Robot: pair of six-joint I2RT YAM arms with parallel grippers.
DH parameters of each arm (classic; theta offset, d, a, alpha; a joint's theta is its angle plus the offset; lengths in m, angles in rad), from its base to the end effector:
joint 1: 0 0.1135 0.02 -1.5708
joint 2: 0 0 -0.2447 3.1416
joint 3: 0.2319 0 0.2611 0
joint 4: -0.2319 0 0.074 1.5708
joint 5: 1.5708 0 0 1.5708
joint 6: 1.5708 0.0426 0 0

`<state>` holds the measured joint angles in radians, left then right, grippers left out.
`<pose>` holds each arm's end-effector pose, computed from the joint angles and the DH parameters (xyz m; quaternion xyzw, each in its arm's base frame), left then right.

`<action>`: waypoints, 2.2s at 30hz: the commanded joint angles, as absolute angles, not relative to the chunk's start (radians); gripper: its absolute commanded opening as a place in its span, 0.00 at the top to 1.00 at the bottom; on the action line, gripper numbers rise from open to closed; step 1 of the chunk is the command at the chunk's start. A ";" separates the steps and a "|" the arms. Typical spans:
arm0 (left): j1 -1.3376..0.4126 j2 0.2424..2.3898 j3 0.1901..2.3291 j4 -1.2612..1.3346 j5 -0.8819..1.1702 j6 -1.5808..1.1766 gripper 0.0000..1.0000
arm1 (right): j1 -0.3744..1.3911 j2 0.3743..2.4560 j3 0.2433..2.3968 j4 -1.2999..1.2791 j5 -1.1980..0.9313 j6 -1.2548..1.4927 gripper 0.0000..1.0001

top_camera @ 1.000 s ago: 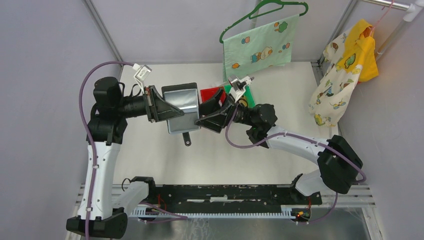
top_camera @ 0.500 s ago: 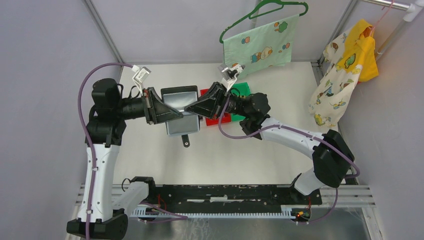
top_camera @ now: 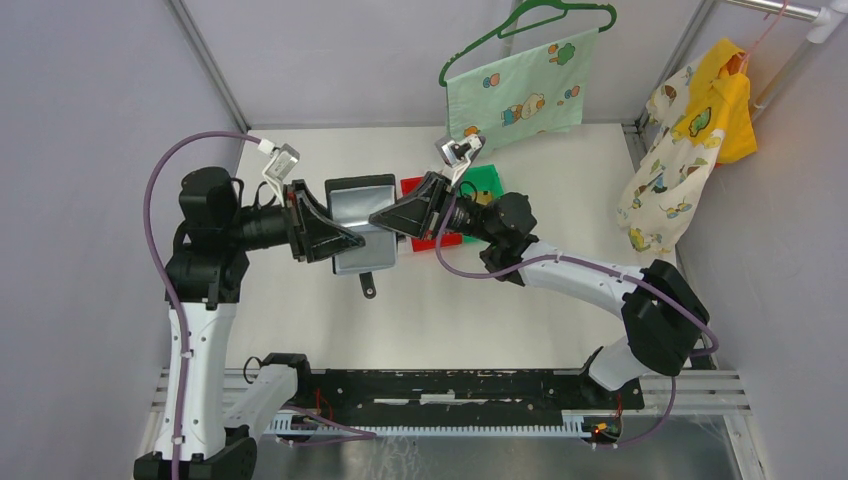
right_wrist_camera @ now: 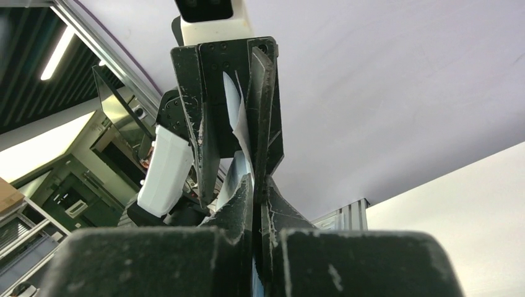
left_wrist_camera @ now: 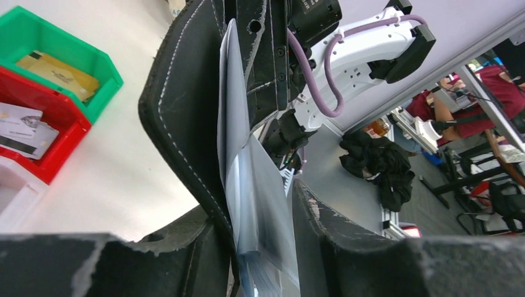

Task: Take the credit cards out of the card holder
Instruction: Remove the credit card from the card holder.

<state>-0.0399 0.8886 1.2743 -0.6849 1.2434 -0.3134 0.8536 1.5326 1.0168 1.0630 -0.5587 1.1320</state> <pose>0.1606 -0.0468 0.4288 0.2535 0.6951 -0.5461 0.3928 0.2165 0.2826 0.3422 -0.1728 0.4996 0.7757 0.3448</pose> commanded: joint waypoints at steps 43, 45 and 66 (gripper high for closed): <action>-0.040 0.803 1.209 -0.509 1.157 -0.320 0.66 | 0.899 1.503 1.018 1.137 -0.593 1.153 1.00; -0.040 0.802 1.207 -0.513 1.182 -0.324 0.65 | 0.897 1.502 1.023 1.124 -0.590 1.151 1.00; -0.041 0.806 1.264 -0.677 1.149 -0.123 0.94 | 0.863 1.539 1.067 1.130 -0.588 1.216 1.00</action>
<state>-0.0406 0.8124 1.2224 -0.6632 1.1858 -0.1757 0.8749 1.5452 1.0119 1.0683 -0.6159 1.2064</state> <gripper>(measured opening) 0.156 0.026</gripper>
